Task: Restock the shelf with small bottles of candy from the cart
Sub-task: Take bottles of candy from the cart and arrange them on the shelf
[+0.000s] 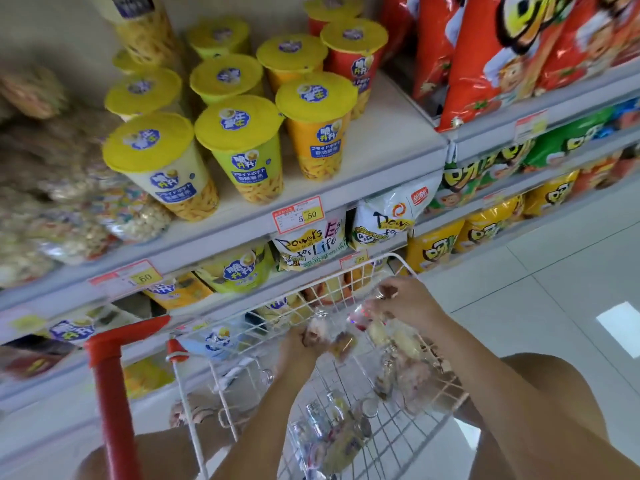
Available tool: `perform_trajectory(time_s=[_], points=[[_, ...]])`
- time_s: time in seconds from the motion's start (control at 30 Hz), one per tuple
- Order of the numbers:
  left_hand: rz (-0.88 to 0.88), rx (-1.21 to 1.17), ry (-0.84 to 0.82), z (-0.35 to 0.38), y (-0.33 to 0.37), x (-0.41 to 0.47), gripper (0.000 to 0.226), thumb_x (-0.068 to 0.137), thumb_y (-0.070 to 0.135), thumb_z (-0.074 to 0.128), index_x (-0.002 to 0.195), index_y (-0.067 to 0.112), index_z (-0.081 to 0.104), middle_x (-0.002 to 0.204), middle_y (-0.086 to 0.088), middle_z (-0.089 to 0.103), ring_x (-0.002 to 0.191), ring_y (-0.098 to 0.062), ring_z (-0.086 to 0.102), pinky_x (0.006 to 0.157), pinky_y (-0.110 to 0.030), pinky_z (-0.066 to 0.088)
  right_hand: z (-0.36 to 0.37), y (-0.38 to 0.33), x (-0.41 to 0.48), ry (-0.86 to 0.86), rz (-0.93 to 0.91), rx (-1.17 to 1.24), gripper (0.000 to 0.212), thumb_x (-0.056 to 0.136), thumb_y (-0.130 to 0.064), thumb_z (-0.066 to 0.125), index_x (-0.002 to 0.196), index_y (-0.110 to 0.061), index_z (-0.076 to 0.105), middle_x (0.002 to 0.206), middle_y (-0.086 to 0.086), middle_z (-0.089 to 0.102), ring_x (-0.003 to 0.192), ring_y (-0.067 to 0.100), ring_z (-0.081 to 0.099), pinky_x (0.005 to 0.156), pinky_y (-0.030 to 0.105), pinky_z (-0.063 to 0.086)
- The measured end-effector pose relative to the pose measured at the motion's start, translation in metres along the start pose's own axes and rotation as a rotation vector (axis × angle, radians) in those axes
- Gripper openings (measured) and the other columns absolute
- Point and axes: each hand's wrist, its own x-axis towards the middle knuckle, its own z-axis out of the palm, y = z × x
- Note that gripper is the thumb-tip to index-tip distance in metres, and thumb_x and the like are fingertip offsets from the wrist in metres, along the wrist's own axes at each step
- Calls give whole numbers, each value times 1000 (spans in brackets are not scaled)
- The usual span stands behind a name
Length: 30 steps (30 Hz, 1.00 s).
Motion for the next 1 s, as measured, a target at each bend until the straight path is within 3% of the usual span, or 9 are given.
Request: perform_trajectory(time_s=[0.07, 0.13, 0.23, 0.33, 0.53, 0.77, 0.87, 0.93, 1.0], points=[[81, -81, -4, -13, 23, -20, 45, 60, 21, 84, 74, 0, 47, 59, 3, 46, 57, -14, 44, 72, -22, 48, -15, -32, -20, -40, -4, 105, 37, 71, -27, 83, 92, -2, 65, 73, 4, 57, 57, 12, 54, 51, 17, 45], [154, -70, 39, -27, 46, -49, 34, 73, 15, 80, 73, 8, 47, 62, 2, 49, 56, -8, 48, 55, -6, 39, -26, -63, -45, -63, -56, 143, 45, 70, -31, 83, 100, -4, 65, 71, 3, 60, 56, 12, 57, 54, 19, 48], [311, -67, 169, -54, 71, -97, 37, 74, 19, 80, 80, 26, 44, 75, 5, 58, 66, -10, 55, 51, -11, 39, -38, -109, -87, -34, -175, 123, 34, 74, -30, 81, 100, -15, 65, 71, 1, 63, 51, 7, 56, 47, 13, 43], [443, -134, 252, -85, 90, -140, 45, 68, 26, 83, 95, 23, 47, 83, 4, 60, 69, -7, 57, 52, -10, 43, -47, -153, -127, -25, -307, 176, 25, 75, -21, 79, 95, -12, 67, 75, 5, 64, 52, 8, 56, 50, 16, 47], [699, -176, 430, -158, 127, -213, 43, 68, 28, 83, 93, 31, 48, 78, 10, 65, 65, -2, 61, 54, -12, 44, -55, -246, -195, 55, -577, 159, 28, 73, -14, 79, 99, -12, 69, 84, 4, 65, 53, 7, 61, 50, 14, 47], [1006, -64, 760, -268, 179, -258, 23, 75, 57, 57, 83, 36, 53, 74, 9, 62, 69, 5, 58, 63, -12, 44, -45, -342, -232, 201, -929, 216, 33, 60, -37, 78, 91, -28, 69, 78, -5, 70, 56, 9, 61, 58, 19, 51], [1104, -5, 1000, -317, 209, -258, 52, 78, 72, 42, 103, 28, 53, 97, -3, 57, 95, -24, 58, 81, -43, 49, -40, -390, -234, 228, -1066, 177, 30, 71, -19, 79, 98, -22, 68, 84, -1, 67, 61, 7, 61, 58, 13, 50], [1100, 46, 1107, -344, 232, -254, 57, 83, 70, 38, 98, 16, 45, 97, -7, 55, 91, -31, 56, 78, -46, 46, -30, -425, -231, 231, -1141, 160, 32, 70, -14, 81, 98, -20, 67, 87, 2, 66, 66, 7, 61, 61, 19, 53], [1080, 82, 1134, -360, 253, -251, 40, 90, 54, 45, 90, 14, 39, 90, -8, 50, 84, -31, 52, 69, -37, 36, -16, -460, -224, 294, -1200, 83, 34, 69, -19, 83, 99, -22, 69, 89, -2, 69, 76, 11, 65, 71, 29, 56]])
